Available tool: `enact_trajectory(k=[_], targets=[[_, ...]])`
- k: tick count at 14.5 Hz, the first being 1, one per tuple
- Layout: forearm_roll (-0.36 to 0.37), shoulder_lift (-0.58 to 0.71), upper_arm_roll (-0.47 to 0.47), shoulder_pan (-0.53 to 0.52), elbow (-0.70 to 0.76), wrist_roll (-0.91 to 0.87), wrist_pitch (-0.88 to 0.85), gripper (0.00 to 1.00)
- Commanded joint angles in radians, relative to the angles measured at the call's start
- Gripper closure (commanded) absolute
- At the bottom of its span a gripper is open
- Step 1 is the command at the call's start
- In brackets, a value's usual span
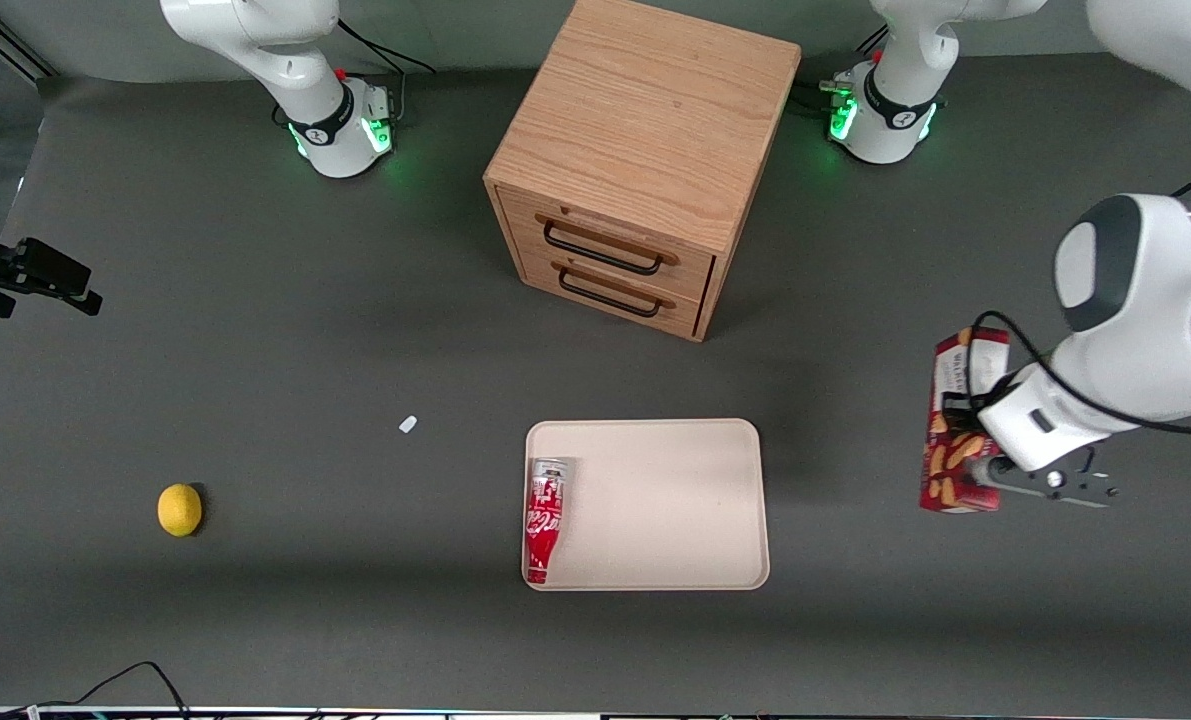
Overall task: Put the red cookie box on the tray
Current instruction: 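Close the left gripper on the box end and lift it, then carry the box over the white tray and lower it upright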
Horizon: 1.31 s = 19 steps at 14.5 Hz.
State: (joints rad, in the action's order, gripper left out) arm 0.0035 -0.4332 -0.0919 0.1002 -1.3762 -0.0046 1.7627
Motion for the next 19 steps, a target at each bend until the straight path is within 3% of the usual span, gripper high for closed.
enact_trajectory(k=[1,4,10,19], targets=[[-0.011,-0.207,0.017,0.105,0.302,-0.196,-0.081,1.0],[-0.019,-0.323,0.015,0.18,0.408,-0.317,-0.028,1.0],[-0.007,-0.495,0.024,0.285,0.401,-0.419,0.202,1.0],[-0.005,-0.565,0.072,0.311,0.385,-0.442,0.25,1.0]])
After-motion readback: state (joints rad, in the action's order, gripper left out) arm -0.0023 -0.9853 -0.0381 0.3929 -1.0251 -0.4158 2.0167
